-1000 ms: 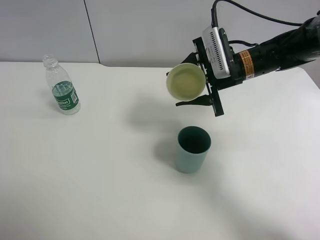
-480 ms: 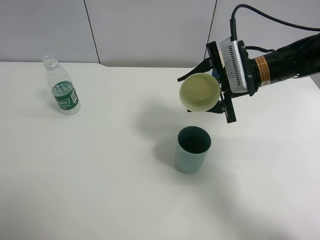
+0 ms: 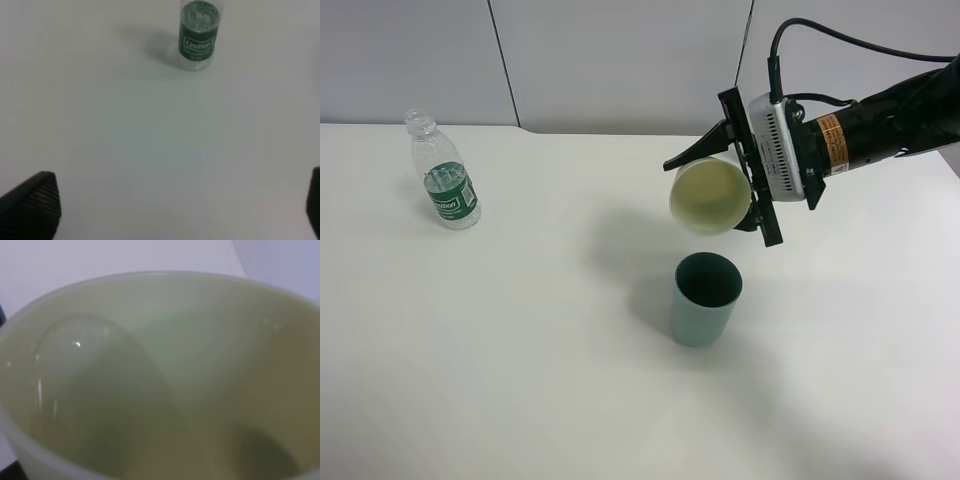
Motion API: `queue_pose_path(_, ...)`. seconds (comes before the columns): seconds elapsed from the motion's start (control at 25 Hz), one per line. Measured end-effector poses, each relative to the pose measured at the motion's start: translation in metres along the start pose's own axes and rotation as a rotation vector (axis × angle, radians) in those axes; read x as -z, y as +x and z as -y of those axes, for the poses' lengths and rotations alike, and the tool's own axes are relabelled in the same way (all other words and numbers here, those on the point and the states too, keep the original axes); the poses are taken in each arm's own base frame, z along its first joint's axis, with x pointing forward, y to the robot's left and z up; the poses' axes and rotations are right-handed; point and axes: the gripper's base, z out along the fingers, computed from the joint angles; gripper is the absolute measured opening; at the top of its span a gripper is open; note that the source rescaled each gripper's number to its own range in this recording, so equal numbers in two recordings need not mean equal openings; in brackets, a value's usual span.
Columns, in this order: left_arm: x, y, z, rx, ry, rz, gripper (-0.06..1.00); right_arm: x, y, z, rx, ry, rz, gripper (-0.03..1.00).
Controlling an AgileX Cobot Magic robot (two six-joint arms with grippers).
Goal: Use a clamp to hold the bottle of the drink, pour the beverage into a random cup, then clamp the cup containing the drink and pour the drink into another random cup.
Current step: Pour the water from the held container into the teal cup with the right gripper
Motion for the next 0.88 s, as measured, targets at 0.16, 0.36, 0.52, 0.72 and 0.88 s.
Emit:
queue_pose_path(0.16, 0.0000, 0.0000, 0.0000, 0.000, 0.000, 0.000, 1.00, 0.0000, 0.0022, -0.0010, 0.074, -0.011, -0.024, 0.00)
queue_pose_path(0.36, 0.0000, 0.0000, 0.0000, 0.000, 0.000, 0.000, 1.00, -0.0026, 0.0013, -0.0005, 0.117, -0.017, -0.024, 0.00)
queue_pose_path(0.52, 0.0000, 0.0000, 0.0000, 0.000, 0.000, 0.000, 1.00, -0.0054, -0.0006, 0.0002, 0.189, -0.019, -0.013, 0.00)
queue_pose_path(0.72, 0.0000, 0.0000, 0.0000, 0.000, 0.000, 0.000, 1.00, -0.0053, -0.0006, 0.0002, 0.224, -0.020, -0.013, 0.00)
queue_pose_path(0.88, 0.0000, 0.0000, 0.0000, 0.000, 0.000, 0.000, 1.00, -0.0053, -0.0006, 0.0002, 0.228, -0.020, -0.013, 0.00)
